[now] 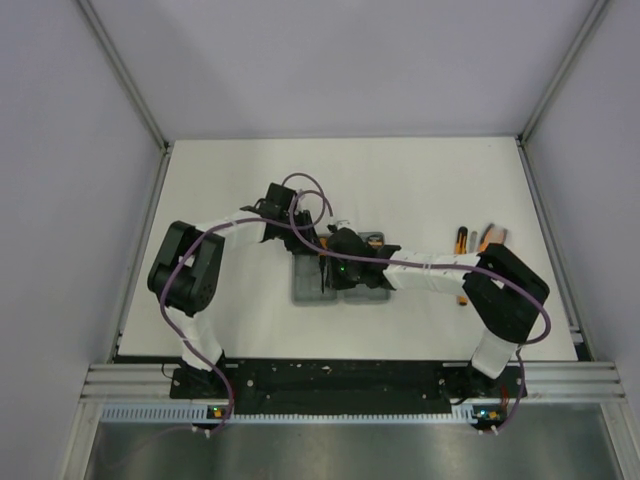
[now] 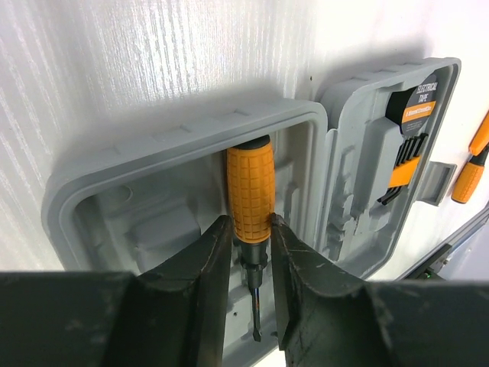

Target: Pack the tool kit

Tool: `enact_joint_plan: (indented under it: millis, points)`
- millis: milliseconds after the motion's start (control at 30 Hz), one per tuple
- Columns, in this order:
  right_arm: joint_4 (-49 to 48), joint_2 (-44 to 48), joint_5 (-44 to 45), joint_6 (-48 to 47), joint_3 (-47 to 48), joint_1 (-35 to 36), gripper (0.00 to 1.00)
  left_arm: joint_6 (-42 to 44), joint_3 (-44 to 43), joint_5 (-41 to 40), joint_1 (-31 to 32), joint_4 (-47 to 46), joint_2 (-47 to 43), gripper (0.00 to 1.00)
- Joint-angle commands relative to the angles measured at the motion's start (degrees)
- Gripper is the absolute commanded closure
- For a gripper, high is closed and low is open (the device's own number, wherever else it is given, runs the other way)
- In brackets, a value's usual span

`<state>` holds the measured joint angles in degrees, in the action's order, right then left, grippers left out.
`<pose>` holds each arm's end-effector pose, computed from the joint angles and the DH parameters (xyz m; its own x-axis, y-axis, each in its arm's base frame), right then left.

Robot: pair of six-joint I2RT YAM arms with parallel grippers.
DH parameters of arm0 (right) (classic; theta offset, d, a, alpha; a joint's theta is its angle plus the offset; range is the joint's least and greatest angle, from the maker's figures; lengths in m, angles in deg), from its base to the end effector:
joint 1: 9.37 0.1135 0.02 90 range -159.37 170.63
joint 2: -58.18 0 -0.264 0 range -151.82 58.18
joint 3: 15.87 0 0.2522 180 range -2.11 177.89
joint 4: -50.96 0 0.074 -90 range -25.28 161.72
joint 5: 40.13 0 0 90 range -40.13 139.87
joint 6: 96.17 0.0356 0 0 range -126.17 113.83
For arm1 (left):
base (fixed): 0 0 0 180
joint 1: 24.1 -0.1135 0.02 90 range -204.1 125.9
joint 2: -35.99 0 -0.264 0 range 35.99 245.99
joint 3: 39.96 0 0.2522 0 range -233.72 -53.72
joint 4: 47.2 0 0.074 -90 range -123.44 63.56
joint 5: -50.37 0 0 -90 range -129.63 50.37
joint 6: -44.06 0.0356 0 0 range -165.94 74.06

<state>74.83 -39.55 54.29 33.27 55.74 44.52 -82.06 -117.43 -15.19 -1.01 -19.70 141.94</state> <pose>0.2099 0.2830 0.1802 -0.8418 -0.0792 -0.5340 -0.3128 0.8778 0.3628 0.3380 -0.1601 0.1589 -0.9519 -0.1776 -0.2498 0.0110 0.7948 -0.6068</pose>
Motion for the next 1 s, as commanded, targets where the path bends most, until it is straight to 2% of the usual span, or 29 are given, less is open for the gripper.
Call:
enact_joint_plan:
  millis: [0, 367, 633, 967]
  points:
    - [-0.71, -1.23, -1.17, -0.07, 2.27, 1.39, 0.86, -0.44, -1.16, -0.36, 0.55, -0.73, 1.10, 0.69]
    - [0.79, -0.88, 0.32, 0.29, 3.68, 1.66, 0.88, -0.09, -0.72, -1.95, 0.90, 0.06, 2.33, 0.82]
    - [2.11, -2.63, 0.76, 0.20, 4.82, 2.10, 0.90, -0.09, -0.72, -2.39, 0.90, 0.15, 2.42, 0.84]
    - [4.22, -4.40, 0.14, 0.90, 4.21, 2.10, 1.00, -0.36, -0.72, -2.48, 0.90, 0.06, 3.12, 0.86]
